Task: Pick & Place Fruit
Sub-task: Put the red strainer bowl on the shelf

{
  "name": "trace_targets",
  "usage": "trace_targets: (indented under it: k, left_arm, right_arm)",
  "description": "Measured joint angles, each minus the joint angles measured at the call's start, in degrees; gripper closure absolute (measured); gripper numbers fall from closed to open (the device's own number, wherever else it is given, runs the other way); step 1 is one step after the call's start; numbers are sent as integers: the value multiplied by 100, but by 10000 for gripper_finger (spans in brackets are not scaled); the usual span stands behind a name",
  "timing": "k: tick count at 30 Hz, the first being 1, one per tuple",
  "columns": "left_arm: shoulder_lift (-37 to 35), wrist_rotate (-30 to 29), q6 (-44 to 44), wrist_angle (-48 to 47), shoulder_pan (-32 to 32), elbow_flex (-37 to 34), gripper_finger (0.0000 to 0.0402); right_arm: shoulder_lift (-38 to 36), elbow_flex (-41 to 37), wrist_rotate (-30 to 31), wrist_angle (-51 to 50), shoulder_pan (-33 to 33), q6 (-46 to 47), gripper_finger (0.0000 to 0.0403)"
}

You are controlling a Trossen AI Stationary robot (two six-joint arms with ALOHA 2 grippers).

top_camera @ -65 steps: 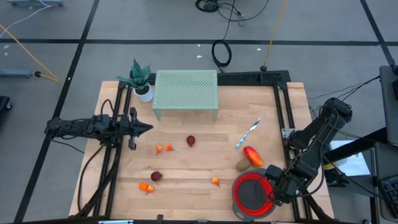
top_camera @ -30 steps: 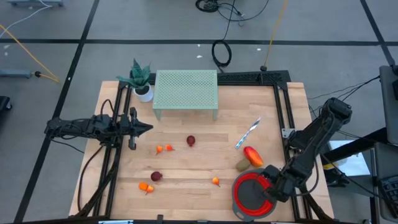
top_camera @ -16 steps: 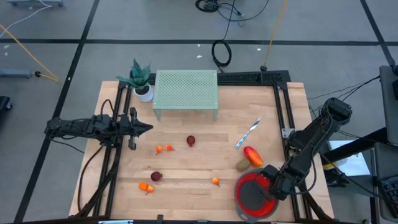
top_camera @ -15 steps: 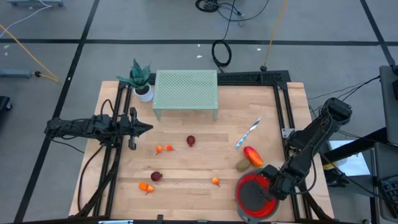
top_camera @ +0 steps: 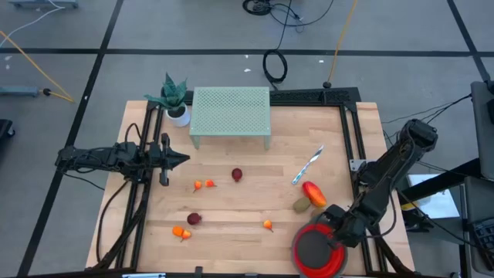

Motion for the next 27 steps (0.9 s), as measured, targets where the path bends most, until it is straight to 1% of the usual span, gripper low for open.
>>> trace_targets:
  k: [3, 8, 15, 17, 22, 27]
  left_arm:
    - [2, 0, 0, 2, 0, -2, 392]
    - [2, 2, -90, 97, -2, -2, 392]
    - [0, -1, -739, 725, -1, -2, 392]
    - [2, -106, -791, 846, -1, -2, 392]
    - [17, -563, -778, 976, -1, -2, 392]
    - [17, -549, -823, 1059, -2, -2, 392]
  right_arm:
    - [-308, -9, 446, 59, -43, -142, 397]
    - [-835, -9, 1012, 161, -179, -490, 397]
    - [-1372, -7, 1938, 204, -701, -1316, 397]
    - [-1437, -4, 2036, 208, -945, -1621, 397]
    - [-1450, 0, 2047, 347, -1665, -2447, 397]
    - [-1451, 0, 2072, 822, -2438, -3417, 397]
